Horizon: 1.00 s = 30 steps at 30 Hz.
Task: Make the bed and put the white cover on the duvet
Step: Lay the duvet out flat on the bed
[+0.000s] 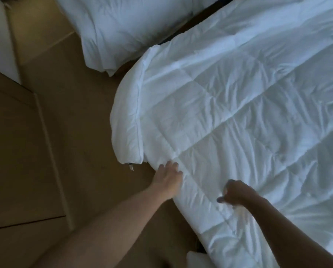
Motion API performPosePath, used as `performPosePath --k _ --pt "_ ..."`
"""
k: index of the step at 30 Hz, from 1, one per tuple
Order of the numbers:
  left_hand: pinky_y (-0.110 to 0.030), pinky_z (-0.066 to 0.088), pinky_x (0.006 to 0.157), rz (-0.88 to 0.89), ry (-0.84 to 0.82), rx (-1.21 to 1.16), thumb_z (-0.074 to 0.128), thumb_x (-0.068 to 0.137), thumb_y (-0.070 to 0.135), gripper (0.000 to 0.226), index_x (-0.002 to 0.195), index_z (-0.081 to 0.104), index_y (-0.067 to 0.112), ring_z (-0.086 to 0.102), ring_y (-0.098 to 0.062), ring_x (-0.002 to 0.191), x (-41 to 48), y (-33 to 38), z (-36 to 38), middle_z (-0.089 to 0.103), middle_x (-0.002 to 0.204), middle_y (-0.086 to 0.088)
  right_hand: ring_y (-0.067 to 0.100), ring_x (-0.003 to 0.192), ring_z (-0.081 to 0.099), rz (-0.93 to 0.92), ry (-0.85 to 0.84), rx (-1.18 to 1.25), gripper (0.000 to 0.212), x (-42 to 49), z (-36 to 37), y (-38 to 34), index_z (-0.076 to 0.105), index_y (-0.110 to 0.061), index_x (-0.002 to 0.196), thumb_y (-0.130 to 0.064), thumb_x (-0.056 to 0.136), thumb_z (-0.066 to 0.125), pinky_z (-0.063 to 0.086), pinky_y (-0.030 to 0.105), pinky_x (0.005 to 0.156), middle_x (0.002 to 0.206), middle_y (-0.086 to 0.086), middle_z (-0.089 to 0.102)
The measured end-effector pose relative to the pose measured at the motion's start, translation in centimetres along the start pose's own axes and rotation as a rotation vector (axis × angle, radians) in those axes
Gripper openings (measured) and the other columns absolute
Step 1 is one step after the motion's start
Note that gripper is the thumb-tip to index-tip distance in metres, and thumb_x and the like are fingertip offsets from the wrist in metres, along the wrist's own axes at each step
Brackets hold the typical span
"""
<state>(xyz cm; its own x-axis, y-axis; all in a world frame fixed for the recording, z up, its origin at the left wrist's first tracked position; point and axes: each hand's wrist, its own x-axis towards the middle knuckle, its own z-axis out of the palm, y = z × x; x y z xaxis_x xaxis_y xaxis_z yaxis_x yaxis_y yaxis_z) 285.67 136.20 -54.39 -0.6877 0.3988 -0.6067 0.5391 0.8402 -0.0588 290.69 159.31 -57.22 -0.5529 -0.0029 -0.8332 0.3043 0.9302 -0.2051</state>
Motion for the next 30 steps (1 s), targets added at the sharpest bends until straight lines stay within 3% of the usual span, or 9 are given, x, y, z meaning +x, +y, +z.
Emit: performPosePath --k 4,9,13,15,17,21,24,28,30 --pt "-0.043 0.043 0.098 -0.084 -0.066 0.230 0.064 0.090 0.031 0.051 0.139 0.051 0.022 0.040 -0.031 0.124 6.2 -12.4 -4.8 0.036 0.141 -0.008 0.013 0.100 0.069 -0.168 0.284 0.569 0.045 2.9 -2.3 -13.1 0.065 -0.023 0.120 -0.043 0.082 0.078 0.053 0.026 0.088 0.102 -0.006 0.074" --pt "-0.041 0.051 0.093 -0.001 -0.216 0.388 0.070 0.088 0.024 0.062 0.145 0.046 0.017 0.057 -0.035 0.117 10.2 -24.9 -3.3 0.039 0.144 -0.011 0.028 0.126 0.054 -0.217 0.070 0.769 0.091 8.6 -0.2 -31.7 0.035 -0.022 0.150 -0.051 0.077 0.081 0.045 0.036 0.101 0.139 0.008 0.053" --pt "-0.040 0.050 0.093 0.144 -0.214 0.317 0.061 0.089 0.015 0.035 0.124 0.061 0.015 0.061 -0.031 0.114 12.5 -37.0 -1.9 0.056 0.128 -0.008 0.020 0.095 0.064 -0.011 0.200 0.839 0.025 14.7 -0.2 -44.9 0.052 -0.019 0.104 -0.036 0.089 0.063 0.053 0.032 0.080 0.097 -0.002 0.060" --pt "-0.039 0.050 0.093 0.055 -0.242 0.248 0.061 0.091 0.017 0.035 0.126 0.058 0.019 0.061 -0.029 0.117 12.9 -44.3 -1.8 0.056 0.131 -0.005 0.017 0.075 0.058 -0.066 0.109 0.841 0.019 17.2 -2.1 -51.5 0.054 -0.015 0.089 -0.032 0.091 0.061 0.050 0.031 0.069 0.081 -0.002 0.056" --pt "-0.037 0.050 0.093 -0.074 -0.198 0.165 0.064 0.091 0.019 0.044 0.133 0.052 0.022 0.060 -0.027 0.120 14.1 -50.2 -2.3 0.053 0.136 -0.004 0.018 0.082 0.060 -0.165 0.047 0.850 0.025 19.7 -5.4 -56.4 0.065 -0.012 0.097 -0.036 0.090 0.068 0.046 0.029 0.072 0.091 0.002 0.064" --pt "-0.039 0.053 0.090 -0.021 0.134 -0.109 0.067 0.091 0.034 0.066 0.147 0.035 0.025 0.059 -0.029 0.115 19.2 -53.5 -4.8 0.040 0.147 -0.007 0.021 0.125 0.056 0.012 0.383 0.914 0.054 25.2 -14.4 -57.1 0.056 -0.021 0.138 -0.019 0.085 0.070 0.041 0.027 0.103 0.138 0.004 0.057" --pt "-0.044 0.046 0.107 0.166 0.217 -0.299 0.062 0.094 0.041 0.079 0.158 0.017 0.036 0.042 -0.030 0.136 24.3 -51.3 -7.1 0.011 0.167 0.000 0.031 0.144 0.033 0.278 0.691 0.689 0.067 28.6 -20.9 -53.3 0.044 -0.029 0.147 -0.020 0.084 0.064 0.032 0.043 0.117 0.158 0.006 0.031" --pt "-0.046 0.010 0.126 0.264 -0.108 -0.435 0.059 0.096 0.050 0.087 0.162 0.005 0.029 0.001 -0.028 0.157 28.7 -48.5 -8.0 -0.008 0.170 -0.004 0.044 0.151 -0.004 0.423 0.388 0.331 0.099 31.9 -24.3 -48.3 0.007 -0.047 0.156 -0.063 0.081 0.069 0.018 0.070 0.113 0.167 -0.001 -0.013" --pt "-0.041 0.018 0.124 0.289 -0.130 -0.452 0.061 0.096 0.048 0.080 0.160 0.016 0.030 0.011 -0.026 0.156 29.2 -48.9 -8.5 0.006 0.169 -0.003 0.045 0.151 -0.007 0.383 0.281 0.349 0.107 33.3 -24.2 -47.2 0.004 -0.046 0.156 -0.062 0.077 0.074 0.018 0.072 0.113 0.166 -0.001 -0.014"
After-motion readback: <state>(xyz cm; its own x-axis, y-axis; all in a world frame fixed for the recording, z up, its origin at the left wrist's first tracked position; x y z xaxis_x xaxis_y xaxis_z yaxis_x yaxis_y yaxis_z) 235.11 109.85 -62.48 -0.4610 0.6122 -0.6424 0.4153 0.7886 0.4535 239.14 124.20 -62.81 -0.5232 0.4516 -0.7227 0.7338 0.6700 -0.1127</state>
